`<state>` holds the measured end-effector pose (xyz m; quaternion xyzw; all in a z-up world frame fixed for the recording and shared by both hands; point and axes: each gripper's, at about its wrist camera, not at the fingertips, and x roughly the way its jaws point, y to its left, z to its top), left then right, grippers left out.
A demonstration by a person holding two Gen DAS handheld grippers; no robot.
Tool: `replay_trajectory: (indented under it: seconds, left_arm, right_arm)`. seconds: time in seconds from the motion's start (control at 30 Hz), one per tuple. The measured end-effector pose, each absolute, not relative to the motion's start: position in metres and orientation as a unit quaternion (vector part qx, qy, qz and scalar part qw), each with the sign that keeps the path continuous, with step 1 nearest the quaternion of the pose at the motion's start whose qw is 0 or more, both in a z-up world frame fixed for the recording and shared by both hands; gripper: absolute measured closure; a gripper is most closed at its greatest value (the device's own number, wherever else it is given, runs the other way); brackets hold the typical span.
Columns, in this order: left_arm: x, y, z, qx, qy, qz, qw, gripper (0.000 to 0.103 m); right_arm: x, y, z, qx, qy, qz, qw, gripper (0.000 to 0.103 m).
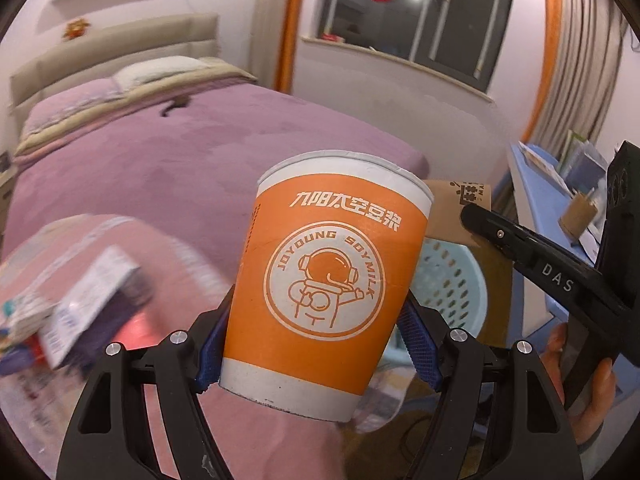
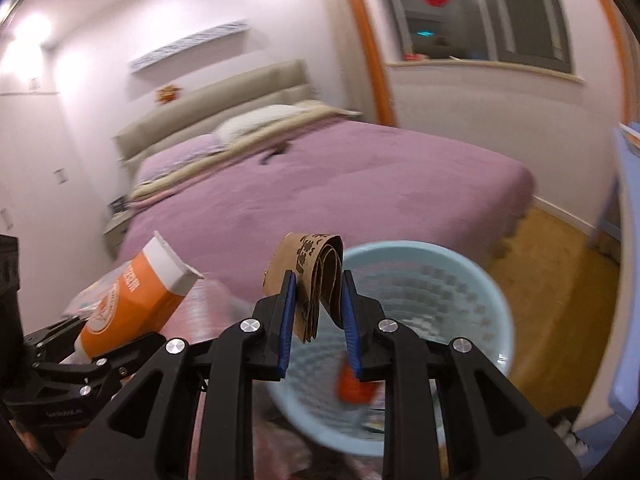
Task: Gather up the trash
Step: 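Carry the orange cup and kraft bag into the wastebasket and release both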
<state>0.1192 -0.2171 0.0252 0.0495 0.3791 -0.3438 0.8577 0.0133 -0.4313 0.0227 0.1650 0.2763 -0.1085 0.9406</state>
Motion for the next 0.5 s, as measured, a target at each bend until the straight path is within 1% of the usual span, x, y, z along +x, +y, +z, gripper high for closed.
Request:
replay_trajectory:
  seconds: [0.1, 0.17, 0.2, 0.23, 0.27, 0.3, 0.33, 0.5]
  left_arm:
    - [0.124, -0.247, 0.015, 0.06, 0.388, -0.356, 0.848, 0.031]
    - [0.125, -0.261, 0.008, 0.071, 0.388, -0.362, 0.844, 0.03]
    - [0.126, -0.268, 0.005, 0.078, 0.389, -0.366, 0.842, 0.03]
    - [0.127, -0.274, 0.001, 0.084, 0.392, -0.37, 0.838, 0.027]
    - [0.126, -0.276, -0.002, 0.087, 0.394, -0.372, 0.836, 0.026]
    - [0.127, -0.277, -0.006, 0.089, 0.395, -0.37, 0.836, 0.023]
    - [0.128, -0.276, -0.009, 0.09, 0.397, -0.364, 0.838, 0.021]
    - [0.124, -0.248, -0.012, 0.059, 0.4, -0.349, 0.845, 0.021]
  right_arm:
    - [0.014, -0.456, 0.007, 0.186, 0.29, -0.135, 0.929, 0.083]
    - [0.014, -0.469, -0.003, 0.195, 0.302, -0.15, 0.921, 0.079]
    - [0.015, -0.475, -0.009, 0.201, 0.307, -0.158, 0.917, 0.071]
    - [0.016, -0.478, -0.013, 0.204, 0.309, -0.167, 0.914, 0.053]
    - [0.018, -0.482, -0.02, 0.21, 0.316, -0.175, 0.909, 0.046]
    - [0.02, -0.485, -0.025, 0.214, 0.322, -0.178, 0.905, 0.044]
    - [0.022, -0.487, -0.03, 0.216, 0.33, -0.181, 0.901, 0.044]
    - [0.02, -0.491, -0.04, 0.232, 0.341, -0.183, 0.893, 0.044]
